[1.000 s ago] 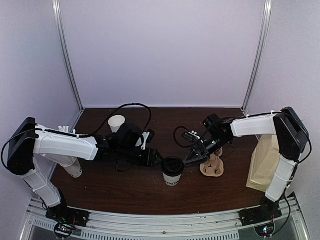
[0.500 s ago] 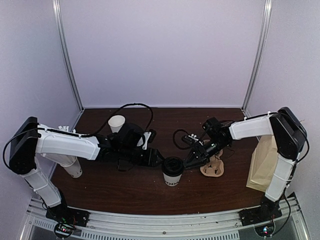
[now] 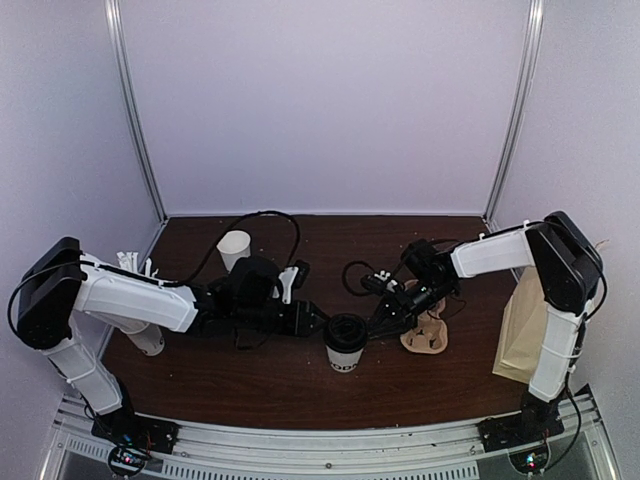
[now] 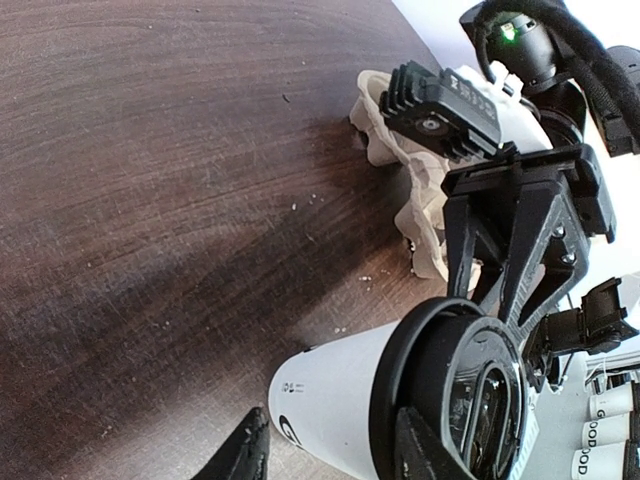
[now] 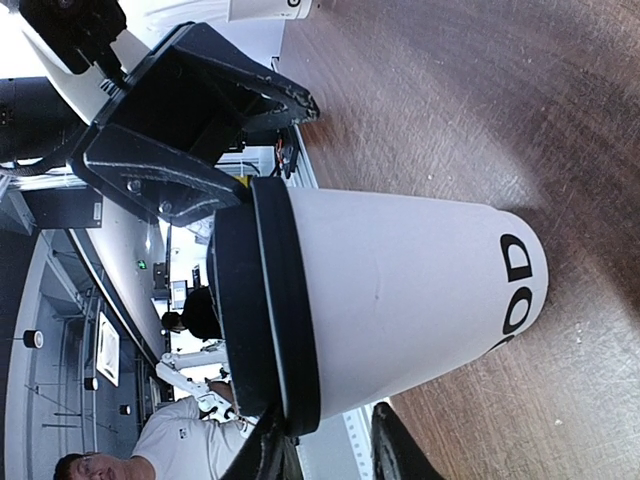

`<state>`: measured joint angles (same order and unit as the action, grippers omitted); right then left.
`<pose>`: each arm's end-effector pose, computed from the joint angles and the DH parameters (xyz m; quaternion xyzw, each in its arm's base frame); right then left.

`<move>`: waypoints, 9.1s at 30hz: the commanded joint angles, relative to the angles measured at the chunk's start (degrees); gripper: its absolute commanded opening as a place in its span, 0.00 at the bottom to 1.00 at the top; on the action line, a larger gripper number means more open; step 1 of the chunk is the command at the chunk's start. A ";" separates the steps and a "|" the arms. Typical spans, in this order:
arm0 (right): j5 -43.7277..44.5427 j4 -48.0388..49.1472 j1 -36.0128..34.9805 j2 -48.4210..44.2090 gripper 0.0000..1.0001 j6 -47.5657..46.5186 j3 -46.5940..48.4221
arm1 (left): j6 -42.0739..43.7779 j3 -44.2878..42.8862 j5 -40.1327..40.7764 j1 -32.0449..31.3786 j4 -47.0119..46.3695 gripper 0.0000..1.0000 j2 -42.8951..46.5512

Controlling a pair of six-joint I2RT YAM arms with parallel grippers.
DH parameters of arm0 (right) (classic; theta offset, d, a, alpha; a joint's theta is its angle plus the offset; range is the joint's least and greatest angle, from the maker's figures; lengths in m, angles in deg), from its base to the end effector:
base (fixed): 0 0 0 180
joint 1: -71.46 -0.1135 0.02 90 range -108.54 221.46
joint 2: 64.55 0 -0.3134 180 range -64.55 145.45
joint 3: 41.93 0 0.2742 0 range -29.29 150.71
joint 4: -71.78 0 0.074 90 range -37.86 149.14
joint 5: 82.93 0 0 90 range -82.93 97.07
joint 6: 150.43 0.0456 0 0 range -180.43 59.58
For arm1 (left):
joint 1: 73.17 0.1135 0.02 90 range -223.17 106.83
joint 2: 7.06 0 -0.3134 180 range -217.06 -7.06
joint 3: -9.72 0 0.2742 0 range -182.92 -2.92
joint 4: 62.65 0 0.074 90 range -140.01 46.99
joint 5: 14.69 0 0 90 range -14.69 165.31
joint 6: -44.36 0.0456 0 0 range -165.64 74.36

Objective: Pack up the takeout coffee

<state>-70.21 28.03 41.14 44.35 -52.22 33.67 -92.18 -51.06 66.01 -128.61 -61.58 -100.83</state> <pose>0.2965 0.2249 0.1776 0.2179 -0.7482 -0.6148 0.1216 0.2034 -0.3082 0.2103 0.1062 0.8747 -0.4083 0.2386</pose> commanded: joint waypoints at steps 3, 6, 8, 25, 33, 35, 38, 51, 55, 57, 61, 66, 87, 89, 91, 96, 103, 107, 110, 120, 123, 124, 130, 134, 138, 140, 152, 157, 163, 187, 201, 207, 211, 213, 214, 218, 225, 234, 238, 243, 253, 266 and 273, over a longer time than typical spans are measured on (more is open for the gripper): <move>27.30 -2.27 -0.84 5.59 0.27 -2.80 -3.08 | 3.39 0.82 3.52 -0.25 13.43 0.44 -4.68; 25.07 -1.63 -0.79 3.57 0.28 -4.11 -2.64 | 4.14 0.35 3.57 -0.20 13.22 0.44 -4.20; 22.68 -0.83 -0.80 1.76 0.32 -4.97 -2.45 | 4.61 -0.10 3.17 -0.23 12.86 0.44 -3.92; 20.20 5.33 -8.23 -13.22 0.82 -8.24 -8.84 | 3.60 -1.69 2.03 -1.08 9.72 0.44 -2.87; 14.75 10.36 -8.86 -8.88 0.68 -0.62 -7.29 | 2.80 -1.03 3.39 -1.72 9.22 0.44 -2.02; 14.52 13.24 -8.80 -8.88 0.66 1.61 -7.85 | 2.71 -0.91 3.46 -1.81 9.12 0.44 -2.02; 12.66 15.40 -8.87 -8.76 0.66 3.73 -7.96 | 2.75 -0.87 3.49 -1.83 9.19 0.44 -2.02; 13.01 19.59 -7.26 -8.32 0.70 9.90 -8.80 | 1.58 0.54 4.18 -2.26 8.38 0.44 -1.48; 10.22 20.92 -6.98 -7.39 0.75 11.41 -8.75 | 1.46 0.88 4.22 -2.29 8.23 0.44 -1.34; 8.68 22.72 -7.01 -7.54 0.78 12.80 -9.33 | 1.46 0.87 4.24 -2.29 8.30 0.44 -1.19; 9.53 22.55 -7.02 -8.10 0.80 12.55 -9.72 | 1.63 0.87 4.37 -2.26 8.41 0.44 -0.97; 11.08 21.76 -6.91 -6.66 0.78 12.56 -9.40 | 1.68 0.84 4.20 -2.33 8.41 0.44 -1.23; 22.22 13.18 -3.67 4.01 0.75 10.51 -8.70 | 1.84 0.88 4.72 -2.49 9.85 0.43 -0.87; 23.20 12.17 -2.85 6.89 0.74 10.34 -8.04 | 1.77 0.90 4.92 -2.54 10.27 0.43 -0.89; 22.54 11.00 -2.55 7.74 0.73 9.91 -6.55 | 1.52 1.01 5.11 -2.56 10.58 0.43 -0.93; 24.60 9.15 -2.41 5.99 0.73 9.06 -5.25 | 1.01 0.76 5.37 -2.57 10.78 0.43 -1.76; 28.04 3.53 -1.97 7.96 0.71 6.54 -1.79 | 1.60 -0.74 5.45 -2.55 11.29 0.44 -2.60; 23.53 3.55 -2.04 2.34 0.72 3.87 0.14 | 4.22 -0.96 6.92 -2.56 10.39 0.44 1.07; 20.96 2.45 -1.91 -2.30 0.76 1.76 1.98 | 7.79 -2.47 8.27 -2.57 9.98 0.46 3.61; 18.85 -4.24 -0.70 -13.07 0.83 -6.19 7.38 | 13.51 -9.64 8.43 -2.53 13.99 0.57 8.16; 20.33 -5.41 -0.70 -14.49 0.84 -7.49 7.37 | 14.42 -9.20 8.42 -2.54 14.24 0.60 9.25; 20.72 -5.75 -0.69 -14.83 0.84 -9.22 7.40 | 14.82 -8.98 8.42 -2.52 14.55 0.61 9.65; 30.44 -14.93 -2.57 -16.50 0.90 -22.09 11.64 | 15.84 -6.46 11.56 -2.54 15.56 0.63 13.16; 42.24 -15.65 -6.06 -18.67 1.00 -27.29 12.54 | 16.30 -4.44 14.83 -2.50 16.90 0.65 15.98; 48.82 -16.85 -10.65 -17.81 1.00 -30.54 14.17 | 16.47 -3.53 18.41 -2.49 18.91 0.66 18.18; 51.00 -17.44 -13.02 -16.62 1.00 -31.98 14.94 | 16.49 -3.01 19.77 -2.56 19.42 0.66 19.12; 53.80 -18.46 -17.12 -7.96 1.00 -31.54 21.49 | 14.74 -0.03 21.29 -2.54 19.72 0.68 21.59; 53.51 -18.19 -17.27 -7.04 1.00 -30.40 21.36 | 14.26 1.19 20.86 -2.57 18.42 0.68 21.25; 52.20 -19.47 -17.24 -10.62 1.00 -30.92 20.51 | 12.35 0.53 17.42 -2.17 13.87 0.69 16.18; 10.27 -8.17 -1.66 -6.19 0.54 -10.97 6.28 | 1.18 -9.59 6.58 0.35 -2.27 0.63 -4.27; 8.59 -2.89 -1.66 -1.45 0.55 -4.01 4.99 | -0.30 -7.58 4.70 0.34 -2.90 0.54 -5.91; 8.81 -3.05 -1.60 0.18 0.56 -4.00 4.72 | -0.74 -6.33 5.02 0.36 -2.89 0.52 -5.62; 11.19 -3.19 -1.67 -0.14 0.59 -4.13 4.57 | -1.55 -5.51 4.86 0.34 -3.16 0.50 -5.79; 13.57 -3.17 -1.62 -0.03 0.59 -3.92 4.08 | -1.77 -5.27 4.88 0.35 -3.08 0.50 -5.79; 14.76 -3.21 -1.66 0.25 0.59 -3.78 3.90 | -1.86 -5.15 4.92 0.38 -2.96 0.50 -5.80; 26.94 -7.26 -1.60 2.41 0.60 -5.08 4.04 | -2.05 -4.66 5.25 0.41 -1.85 0.49 -5.78; 36.43 -13.16 -1.44 9.09 0.58 -7.35 7.22 | -2.83 -2.43 6.27 0.44 -0.92 0.48 -6.57; 21.76 -17.25 -1.36 -2.17 0.71 -15.77 13.96 | 3.73 -5.30 6.71 0.44 -1.34 0.53 -3.69; 23.82 -19.16 -1.05 -8.37 0.80 -19.18 16.27 | 9.72 -9.92 6.61 0.44 0.41 0.61 -1.46; 29.07 -22.93 -1.23 -12.39 0.88 -25.48 18.68 | 15.84 -13.05 6.07 0.43 0.37 0.68 1.74; 49.92 -24.20 -11.71 -10.92 1.00 -34.27 23.43 | 15.33 -6.38 19.13 0.42 6.95 0.69 15.00; 55.61 -26.69 -18.88 -0.95 1.00 -33.83 30.37 | 12.88 -0.07 25.29 0.46 11.29 0.69 24.25; 56.33 -26.64 -19.99 1.01 1.00 -32.83 30.71 | 12.35 -0.09 24.43 0.44 11.04 0.69 23.48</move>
<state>-15.06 2.19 21.79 44.79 -85.66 62.83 -79.15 -51.28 89.88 -128.43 -48.93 -77.47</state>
